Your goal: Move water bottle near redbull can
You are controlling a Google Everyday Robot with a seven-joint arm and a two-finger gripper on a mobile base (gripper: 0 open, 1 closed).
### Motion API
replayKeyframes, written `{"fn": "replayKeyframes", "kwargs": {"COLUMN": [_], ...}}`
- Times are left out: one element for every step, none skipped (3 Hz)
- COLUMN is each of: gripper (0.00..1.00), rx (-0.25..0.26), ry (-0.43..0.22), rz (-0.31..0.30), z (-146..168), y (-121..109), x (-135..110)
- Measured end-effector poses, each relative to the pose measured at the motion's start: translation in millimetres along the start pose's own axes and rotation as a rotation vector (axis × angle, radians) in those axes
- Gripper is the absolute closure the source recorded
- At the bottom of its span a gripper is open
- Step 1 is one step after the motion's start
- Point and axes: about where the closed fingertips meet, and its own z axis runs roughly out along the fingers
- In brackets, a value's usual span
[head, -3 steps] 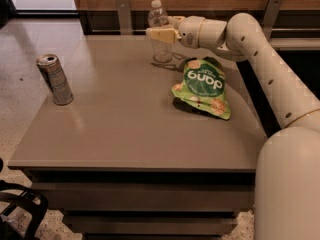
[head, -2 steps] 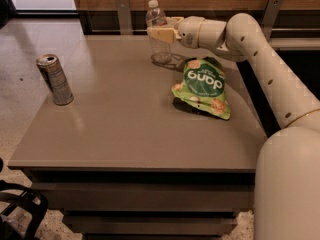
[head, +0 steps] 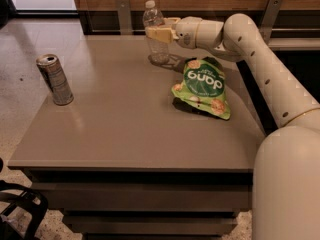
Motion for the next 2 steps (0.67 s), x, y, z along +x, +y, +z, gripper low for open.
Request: {"fn": "replayKeyframes", "kwargs": {"gripper": [1.00, 1.00], "rx": [-0.014, -0.027], "ry": [0.007, 0.010], "rz": [-0.005, -0.024], "z": [-1.7, -11.6], "y": [7.9, 27.8], "x": [-10.2, -30.4]}}
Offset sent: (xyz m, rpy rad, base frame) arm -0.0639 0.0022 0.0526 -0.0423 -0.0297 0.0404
